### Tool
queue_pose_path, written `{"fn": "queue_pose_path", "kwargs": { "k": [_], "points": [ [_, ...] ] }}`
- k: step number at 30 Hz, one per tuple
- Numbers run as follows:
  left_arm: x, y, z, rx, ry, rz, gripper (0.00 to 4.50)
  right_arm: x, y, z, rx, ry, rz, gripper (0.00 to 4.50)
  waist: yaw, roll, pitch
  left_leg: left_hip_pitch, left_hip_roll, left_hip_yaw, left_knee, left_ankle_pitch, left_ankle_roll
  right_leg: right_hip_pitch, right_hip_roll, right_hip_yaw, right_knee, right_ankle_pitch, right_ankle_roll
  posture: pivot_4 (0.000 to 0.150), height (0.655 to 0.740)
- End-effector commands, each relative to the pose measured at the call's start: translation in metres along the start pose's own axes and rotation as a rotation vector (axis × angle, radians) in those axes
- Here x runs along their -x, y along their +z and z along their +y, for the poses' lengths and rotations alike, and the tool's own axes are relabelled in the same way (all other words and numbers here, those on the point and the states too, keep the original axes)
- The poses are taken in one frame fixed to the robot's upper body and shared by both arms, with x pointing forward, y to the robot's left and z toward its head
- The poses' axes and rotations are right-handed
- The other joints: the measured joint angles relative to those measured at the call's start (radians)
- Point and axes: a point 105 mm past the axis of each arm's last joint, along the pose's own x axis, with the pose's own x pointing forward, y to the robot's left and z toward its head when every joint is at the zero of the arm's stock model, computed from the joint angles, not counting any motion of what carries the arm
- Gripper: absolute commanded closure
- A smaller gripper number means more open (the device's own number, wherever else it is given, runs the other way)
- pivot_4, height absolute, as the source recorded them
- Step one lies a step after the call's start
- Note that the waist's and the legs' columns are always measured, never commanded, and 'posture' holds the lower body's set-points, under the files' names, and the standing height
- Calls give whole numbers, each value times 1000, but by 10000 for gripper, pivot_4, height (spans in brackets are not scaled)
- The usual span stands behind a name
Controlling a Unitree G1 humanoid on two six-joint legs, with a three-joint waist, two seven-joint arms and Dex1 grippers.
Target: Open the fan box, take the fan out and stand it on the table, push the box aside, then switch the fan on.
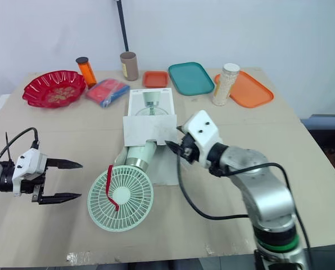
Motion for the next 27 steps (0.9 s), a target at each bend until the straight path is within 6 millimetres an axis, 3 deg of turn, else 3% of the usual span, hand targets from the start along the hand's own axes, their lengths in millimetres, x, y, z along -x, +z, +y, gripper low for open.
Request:
{"fn": "queue_pose_path", "kwargs": {
  "k": [1, 9, 13, 19, 27],
  "points": [
    [1, 2, -2, -69, -41, 8, 0, 28, 6, 6, 22, 115, -15, 1148, 1, 0, 0, 0, 0, 0, 0, 0, 0, 0, 0, 0, 0, 0, 0, 1500, 7382],
    [-1, 0, 2, -114, -58, 6, 0, 65, 6, 13, 19, 368, 25, 1148, 1, 2, 2, 1, 0, 0, 2, 0, 1, 2, 2, 0, 0, 0, 0, 1500, 7382],
    [-2, -1, 3, -147, -71, 7, 0, 83, 7, 32, 125, 556, 64, 1148, 2, 2, 2, 1, 0, 0, 2, -1, 2, 2, 2, 0, 0, 0, 0, 1500, 7382],
    [-5, -6, 0, -212, -114, 16, 0, 85, 16, 32, 201, 613, 61, 1148, 1, 2, 2, 1, 1, 0, 5, -1, 3, 3, 3, 1, 1, 1, 1, 1500, 7382],
    [-13, -3, 3, -283, -118, -17, 0, 81, 47, 33, 16, 626, -33, 1148, 3, 3, 3, 0, 1, 0, 7, -1, 3, 3, 3, 2, 1, 2, 0, 1500, 7382]
  ]
}}
